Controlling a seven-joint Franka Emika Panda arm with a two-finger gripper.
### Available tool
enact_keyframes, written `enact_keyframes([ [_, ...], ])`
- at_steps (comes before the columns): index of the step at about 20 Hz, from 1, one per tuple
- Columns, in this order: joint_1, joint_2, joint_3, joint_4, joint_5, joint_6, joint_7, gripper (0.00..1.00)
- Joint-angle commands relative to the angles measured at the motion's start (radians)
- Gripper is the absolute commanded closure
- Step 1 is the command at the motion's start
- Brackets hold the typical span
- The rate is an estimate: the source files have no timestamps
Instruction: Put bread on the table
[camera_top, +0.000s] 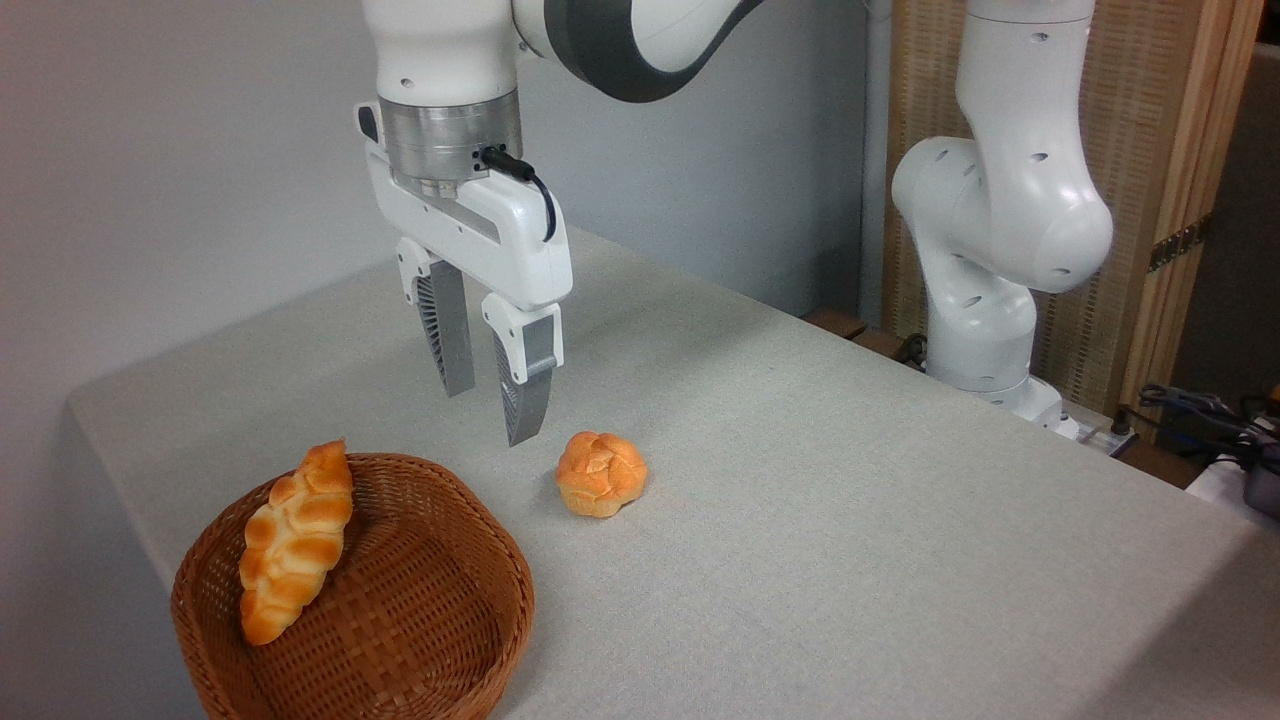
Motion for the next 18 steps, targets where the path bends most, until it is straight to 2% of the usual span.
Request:
enact_keyframes([
  [1, -0.007, 0.001, -0.002, 0.011, -0.009, -0.026, -0.018, 0.0],
  [18, -0.007, 0.001, -0.003, 0.021, -0.013, -0.026, -0.018, 0.0],
])
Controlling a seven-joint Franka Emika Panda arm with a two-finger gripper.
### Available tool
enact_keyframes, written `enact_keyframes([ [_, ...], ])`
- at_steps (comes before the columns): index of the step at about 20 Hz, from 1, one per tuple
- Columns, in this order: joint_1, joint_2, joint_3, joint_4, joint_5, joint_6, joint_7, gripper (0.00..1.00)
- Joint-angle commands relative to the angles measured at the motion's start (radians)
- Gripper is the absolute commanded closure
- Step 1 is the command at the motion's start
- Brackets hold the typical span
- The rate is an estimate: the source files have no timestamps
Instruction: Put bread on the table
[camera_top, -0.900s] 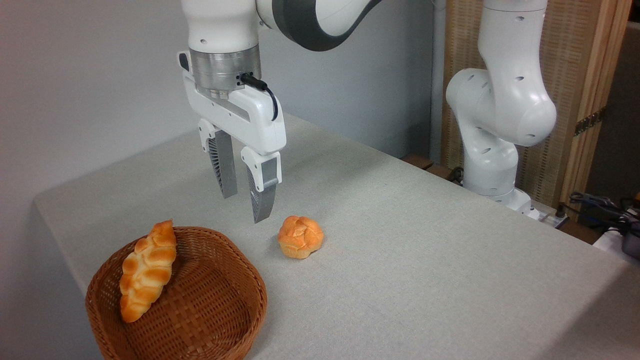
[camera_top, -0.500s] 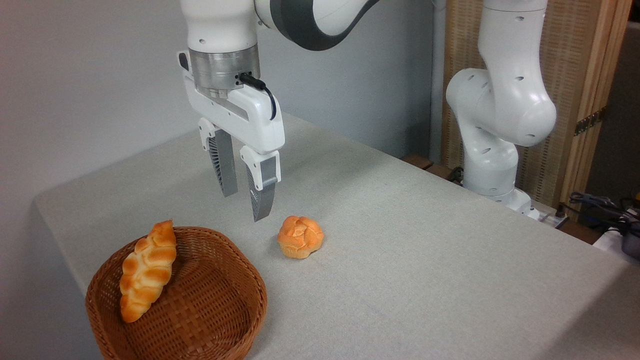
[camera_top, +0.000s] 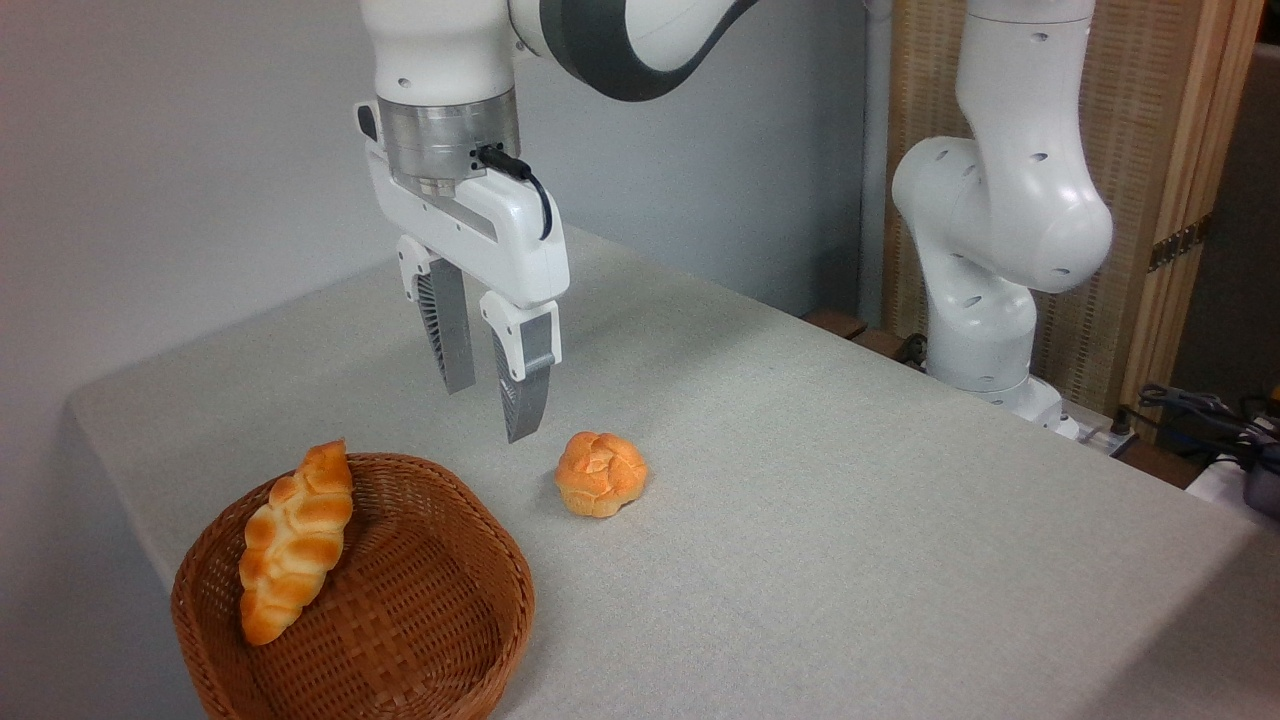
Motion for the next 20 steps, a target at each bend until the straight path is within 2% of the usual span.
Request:
enact_keyframes([
  [1, -0.004, 0.001, 0.006, 0.031, -0.023, -0.02, -0.017, 0.0],
  [20, -0.004, 0.001, 0.006, 0.034, -0.031, -0.035, -0.008, 0.0],
])
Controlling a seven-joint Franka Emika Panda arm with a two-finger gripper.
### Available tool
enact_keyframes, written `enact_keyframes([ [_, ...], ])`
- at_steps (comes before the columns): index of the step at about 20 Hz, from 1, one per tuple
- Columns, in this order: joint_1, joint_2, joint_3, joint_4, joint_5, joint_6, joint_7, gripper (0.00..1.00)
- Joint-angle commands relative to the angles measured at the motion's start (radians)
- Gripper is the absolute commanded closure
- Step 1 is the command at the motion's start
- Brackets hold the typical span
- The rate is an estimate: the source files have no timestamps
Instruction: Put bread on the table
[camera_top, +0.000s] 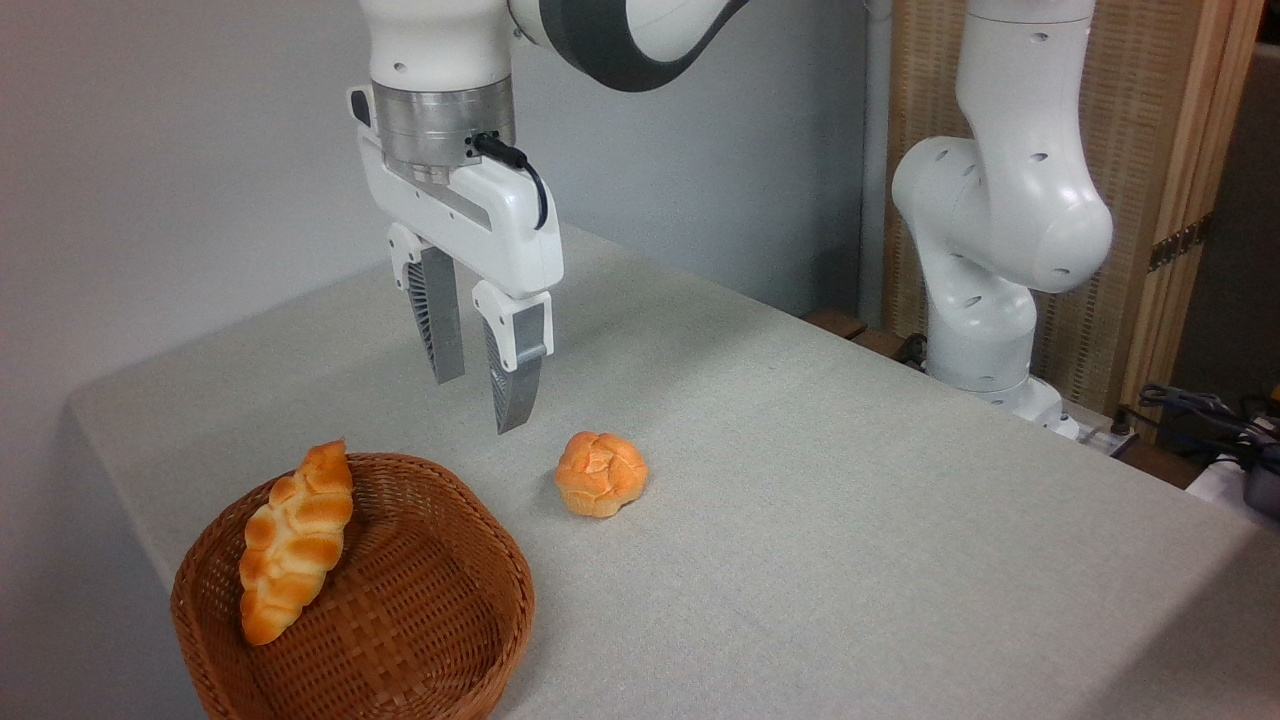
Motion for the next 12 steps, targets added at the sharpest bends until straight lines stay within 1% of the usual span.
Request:
enact_keyframes([
  [1, -0.004, 0.002, 0.005, 0.016, -0.013, -0.035, -0.008, 0.0],
  [12, -0.006, 0.003, 0.004, 0.016, -0.012, -0.043, -0.008, 0.0],
])
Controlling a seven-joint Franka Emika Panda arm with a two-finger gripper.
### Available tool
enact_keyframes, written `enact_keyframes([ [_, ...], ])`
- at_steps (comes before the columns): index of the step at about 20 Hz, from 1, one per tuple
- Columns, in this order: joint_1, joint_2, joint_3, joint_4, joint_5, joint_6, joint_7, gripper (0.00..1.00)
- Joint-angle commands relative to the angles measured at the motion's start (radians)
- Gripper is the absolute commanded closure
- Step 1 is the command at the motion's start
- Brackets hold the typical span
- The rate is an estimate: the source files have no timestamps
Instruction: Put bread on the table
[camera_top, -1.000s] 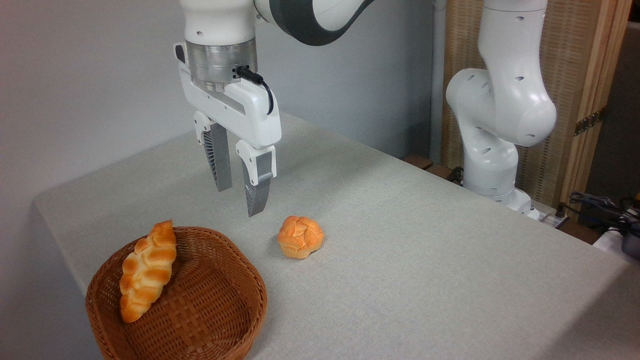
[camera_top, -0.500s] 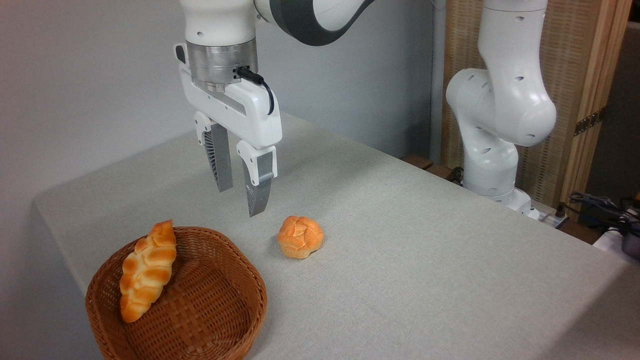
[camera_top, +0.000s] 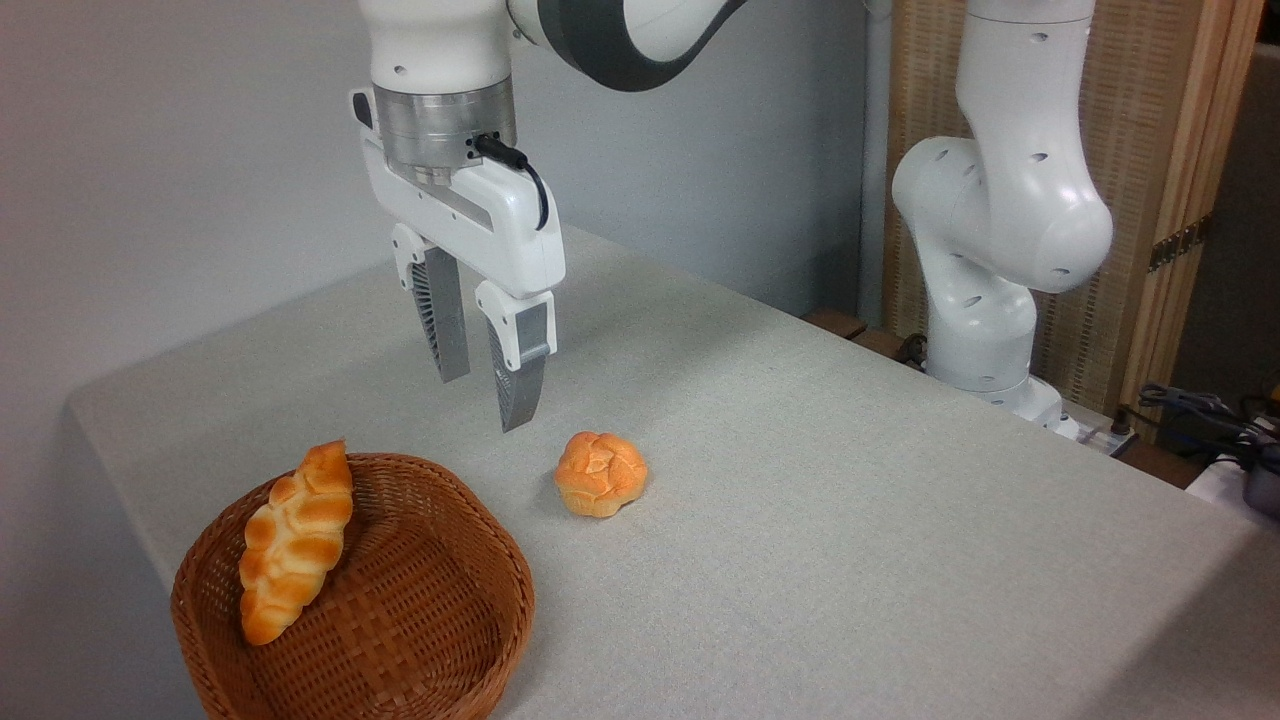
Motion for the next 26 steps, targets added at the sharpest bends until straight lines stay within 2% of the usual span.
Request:
enact_keyframes([
  [1, -0.004, 0.003, 0.006, 0.014, -0.012, -0.027, -0.008, 0.0],
  [10, 0.0, 0.019, 0.013, 0.019, -0.013, -0.023, -0.02, 0.0],
  [13, 0.002, 0.046, 0.013, 0.034, -0.019, -0.01, -0.025, 0.0],
  [16, 0.004, 0.069, 0.016, 0.04, -0.088, 0.025, -0.087, 0.0],
  [19, 0.004, 0.089, 0.021, 0.042, -0.128, 0.092, -0.191, 0.0],
  [23, 0.002, 0.13, 0.012, 0.042, -0.179, 0.25, -0.274, 0.0],
  [26, 0.0, 0.166, 0.012, 0.042, -0.246, 0.357, -0.279, 0.0],
])
